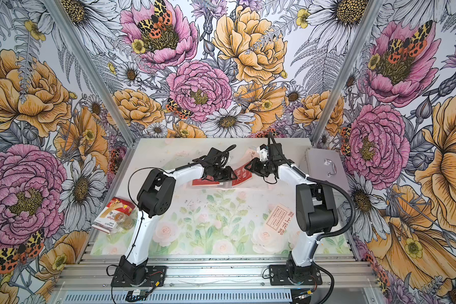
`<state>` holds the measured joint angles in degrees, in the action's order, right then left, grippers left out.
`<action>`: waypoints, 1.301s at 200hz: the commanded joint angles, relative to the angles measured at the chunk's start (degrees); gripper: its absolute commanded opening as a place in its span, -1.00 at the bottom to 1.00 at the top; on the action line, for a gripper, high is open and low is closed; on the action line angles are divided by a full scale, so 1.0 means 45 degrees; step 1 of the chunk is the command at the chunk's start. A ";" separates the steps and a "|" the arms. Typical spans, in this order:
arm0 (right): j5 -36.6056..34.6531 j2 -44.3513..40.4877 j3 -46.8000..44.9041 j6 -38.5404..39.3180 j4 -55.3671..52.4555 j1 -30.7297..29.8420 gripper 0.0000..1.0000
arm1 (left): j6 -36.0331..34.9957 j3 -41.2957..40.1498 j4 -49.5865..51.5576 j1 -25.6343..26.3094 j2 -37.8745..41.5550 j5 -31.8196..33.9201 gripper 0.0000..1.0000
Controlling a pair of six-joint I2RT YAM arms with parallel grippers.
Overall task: Place the photos into the photo albums
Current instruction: Turn the page of the photo album at the center of the board.
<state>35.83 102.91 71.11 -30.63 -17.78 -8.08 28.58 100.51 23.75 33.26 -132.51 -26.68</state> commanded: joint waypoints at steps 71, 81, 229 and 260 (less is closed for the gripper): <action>-0.0386 -0.0423 0.0339 0.0016 -0.0055 -0.0100 -0.89 | -0.0161 -0.0249 -0.0028 -0.0005 0.1163 0.0245 -0.27; -0.0521 -0.0499 0.0368 0.0023 -0.0106 -0.0114 -0.92 | -0.0254 -0.0424 -0.0033 -0.0060 0.1501 0.0383 -0.26; -0.1856 -0.0116 0.1946 0.0435 -0.1330 -0.1094 -0.95 | -0.0762 -0.4167 -0.0429 -0.1873 0.4936 0.1371 -0.24; -0.2828 -0.0077 0.2422 0.0765 -0.2271 -0.1231 -0.95 | -0.0691 -0.4729 -0.0744 -0.2057 0.5027 0.1300 -0.24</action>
<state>27.99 102.15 78.65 -29.36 -24.77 -13.21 26.39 81.01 23.29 24.80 -112.46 -21.61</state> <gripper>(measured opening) 0.047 0.381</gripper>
